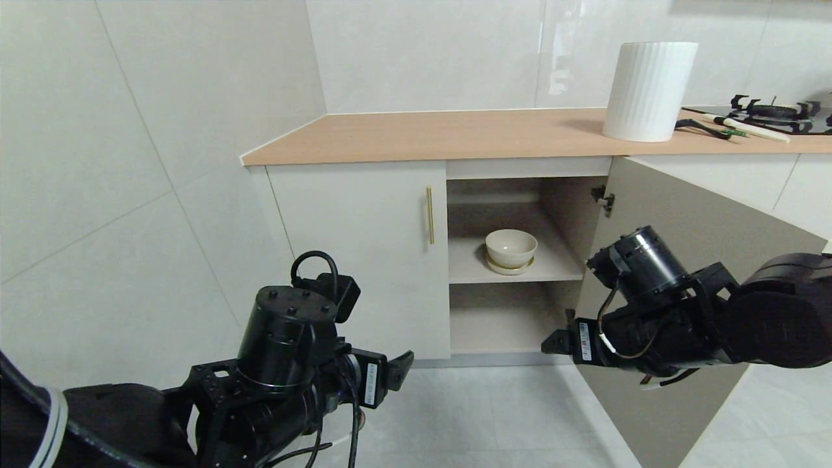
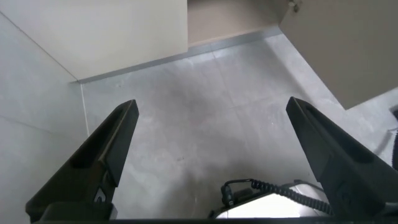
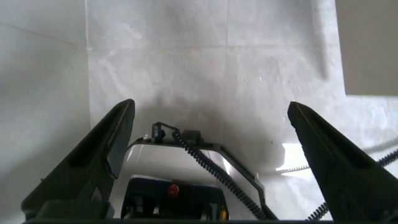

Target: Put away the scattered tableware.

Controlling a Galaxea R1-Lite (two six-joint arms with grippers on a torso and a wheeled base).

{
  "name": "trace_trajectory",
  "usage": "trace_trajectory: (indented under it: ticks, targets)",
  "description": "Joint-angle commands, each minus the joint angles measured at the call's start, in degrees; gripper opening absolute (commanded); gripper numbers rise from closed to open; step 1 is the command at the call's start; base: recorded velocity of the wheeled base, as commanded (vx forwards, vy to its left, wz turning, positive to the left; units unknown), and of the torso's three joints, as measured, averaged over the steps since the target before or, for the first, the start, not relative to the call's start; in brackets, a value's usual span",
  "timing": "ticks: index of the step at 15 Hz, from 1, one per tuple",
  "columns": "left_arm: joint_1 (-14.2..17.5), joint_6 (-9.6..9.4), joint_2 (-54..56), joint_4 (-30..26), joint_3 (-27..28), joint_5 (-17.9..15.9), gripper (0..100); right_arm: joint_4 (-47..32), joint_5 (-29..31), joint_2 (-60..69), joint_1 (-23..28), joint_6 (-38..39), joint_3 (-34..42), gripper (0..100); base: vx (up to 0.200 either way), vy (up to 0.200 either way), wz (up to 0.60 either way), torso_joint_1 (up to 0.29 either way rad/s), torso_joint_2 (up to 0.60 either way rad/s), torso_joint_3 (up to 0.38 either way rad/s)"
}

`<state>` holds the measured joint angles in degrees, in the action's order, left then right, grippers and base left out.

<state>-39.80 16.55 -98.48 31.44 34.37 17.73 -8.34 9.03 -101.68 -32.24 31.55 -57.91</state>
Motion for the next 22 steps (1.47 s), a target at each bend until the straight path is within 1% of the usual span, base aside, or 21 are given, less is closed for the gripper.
trace_trajectory:
  ticks: [1, 3, 4, 5, 6, 7, 9, 12, 15, 16, 22]
  targets:
    - [0.08, 0.06, -0.49, 0.03, 0.00, 0.03, 100, -0.01, 0.02, 0.08, 0.08, 0.00, 0.07, 100, 0.000, 0.000, 0.00, 0.000, 0.00, 0.000]
    - [0.08, -0.03, -0.58, 0.03, 0.00, 0.03, 100, -0.27, -0.77, 2.80, 0.08, -0.08, 0.60, 100, 0.000, 0.000, 0.00, 0.000, 0.00, 0.000]
    - [0.08, -0.03, -0.49, 0.03, 0.00, 0.03, 100, -1.24, -4.11, 5.79, -0.19, -0.88, 0.86, 100, 0.000, 0.000, 0.00, 0.000, 0.00, 0.000]
    - [0.52, 0.06, -0.58, 0.03, 0.09, 0.03, 100, -4.85, -7.71, 8.87, -0.45, -2.55, 0.51, 100, 0.000, 0.000, 0.00, 0.000, 0.00, 0.000]
    - [0.60, -0.03, -0.49, 0.03, 0.09, 0.03, 100, -8.98, -8.86, 10.71, -1.24, -2.98, 0.34, 100, 0.000, 0.000, 0.00, 0.000, 0.00, 0.000]
    - [0.60, -0.03, -0.40, 0.03, 0.18, 0.03, 100, -10.91, -7.98, 10.89, -1.68, -2.90, 0.25, 100, 0.000, 0.000, 0.00, 0.000, 0.00, 0.000]
    - [0.60, -0.03, -0.40, 0.03, 0.26, 0.03, 100, -11.17, -6.48, 10.89, -1.77, -2.63, 1.92, 100, 0.000, 0.000, 0.00, 0.000, 0.00, 0.000]
    - [0.60, -0.03, -0.58, 0.03, 0.26, 0.03, 100, -11.00, -6.84, 10.63, -2.30, -2.55, 5.17, 100, 0.000, 0.000, 0.00, 0.000, 0.00, 0.000]
    - [0.60, -0.03, -0.93, 0.03, 0.18, 0.12, 100, -11.09, -6.92, 10.80, -2.74, -2.63, 5.87, 100, 0.000, -0.200, 0.00, -0.006, 0.01, 0.002]
    - [0.60, -0.56, -0.84, 0.03, 0.18, 0.12, 100, -11.17, -7.01, 10.89, -2.91, -2.72, 6.67, 100, 0.000, -0.200, 0.00, 0.012, 0.00, 0.002]
    - [0.60, -0.65, -1.37, 0.03, 0.26, 0.38, 100, -11.26, -6.92, 10.63, -2.91, -2.98, 7.46, 100, 0.000, -0.200, 0.00, 0.006, 0.00, 0.004]
